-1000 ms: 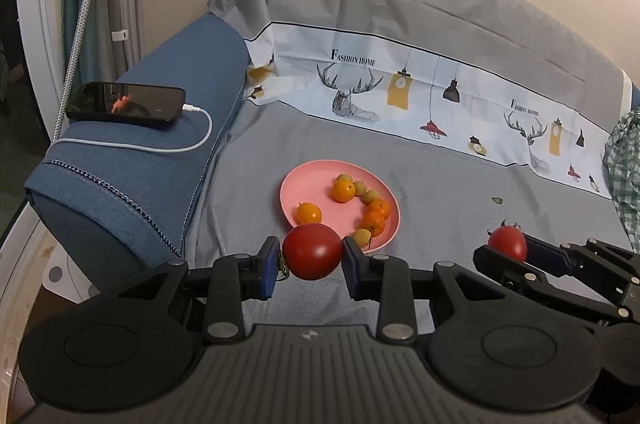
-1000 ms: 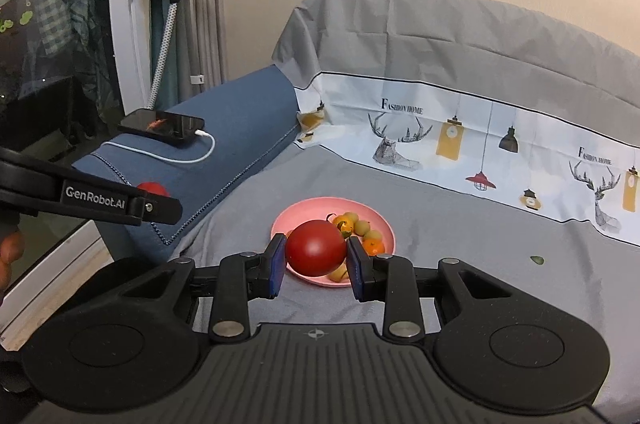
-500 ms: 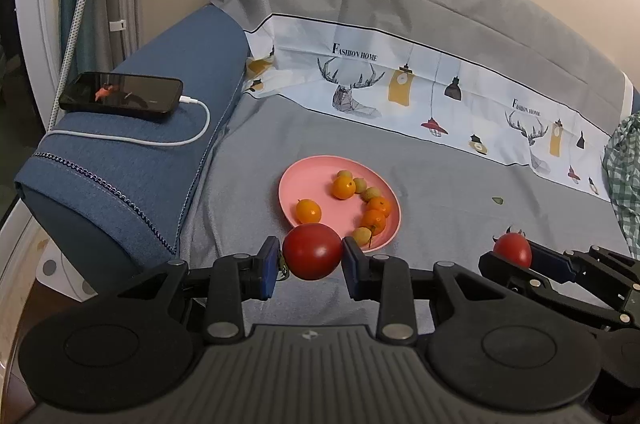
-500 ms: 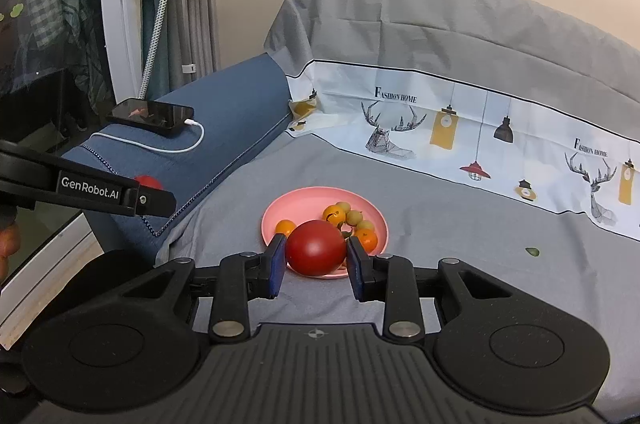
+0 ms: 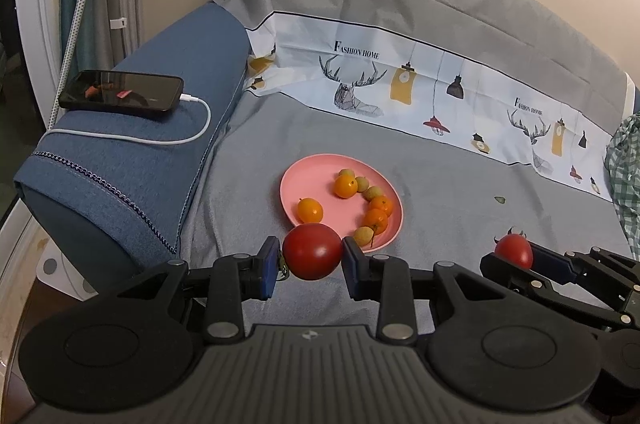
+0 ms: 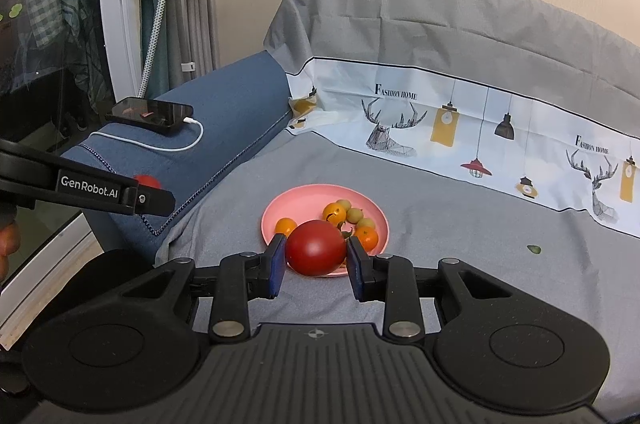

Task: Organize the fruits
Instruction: 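Carry both held red cherry tomatoes over the pink plate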

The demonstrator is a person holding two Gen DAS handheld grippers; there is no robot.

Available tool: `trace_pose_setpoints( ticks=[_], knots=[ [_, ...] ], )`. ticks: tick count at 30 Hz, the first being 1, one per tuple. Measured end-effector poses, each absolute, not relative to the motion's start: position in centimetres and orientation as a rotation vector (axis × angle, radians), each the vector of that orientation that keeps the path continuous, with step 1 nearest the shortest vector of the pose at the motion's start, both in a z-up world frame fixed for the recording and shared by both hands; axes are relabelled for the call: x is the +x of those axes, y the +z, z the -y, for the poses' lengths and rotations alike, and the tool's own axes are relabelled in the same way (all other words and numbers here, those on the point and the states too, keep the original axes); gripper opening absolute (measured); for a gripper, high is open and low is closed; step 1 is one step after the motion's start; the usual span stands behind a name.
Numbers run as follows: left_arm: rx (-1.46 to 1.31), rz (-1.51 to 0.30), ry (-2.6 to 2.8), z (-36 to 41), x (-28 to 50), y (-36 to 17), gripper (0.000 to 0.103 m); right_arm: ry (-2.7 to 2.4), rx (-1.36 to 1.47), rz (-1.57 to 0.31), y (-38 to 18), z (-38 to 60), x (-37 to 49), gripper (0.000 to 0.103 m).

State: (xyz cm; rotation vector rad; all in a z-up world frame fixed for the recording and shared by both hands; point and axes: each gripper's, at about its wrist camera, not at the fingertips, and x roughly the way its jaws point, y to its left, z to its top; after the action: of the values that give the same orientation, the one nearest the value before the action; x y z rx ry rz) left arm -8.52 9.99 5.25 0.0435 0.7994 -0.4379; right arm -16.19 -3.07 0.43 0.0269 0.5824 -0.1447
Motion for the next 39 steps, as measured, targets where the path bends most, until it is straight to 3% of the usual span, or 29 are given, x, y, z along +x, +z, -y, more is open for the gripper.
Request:
trace_pose_setpoints(
  ticks=[39],
  knots=[
    [0.097, -0.945, -0.431, -1.7, 4.0, -1.1, 0.037, -0.173, 0.158, -0.711, -5.0, 10.1, -4.9, 0.033]
  ],
)
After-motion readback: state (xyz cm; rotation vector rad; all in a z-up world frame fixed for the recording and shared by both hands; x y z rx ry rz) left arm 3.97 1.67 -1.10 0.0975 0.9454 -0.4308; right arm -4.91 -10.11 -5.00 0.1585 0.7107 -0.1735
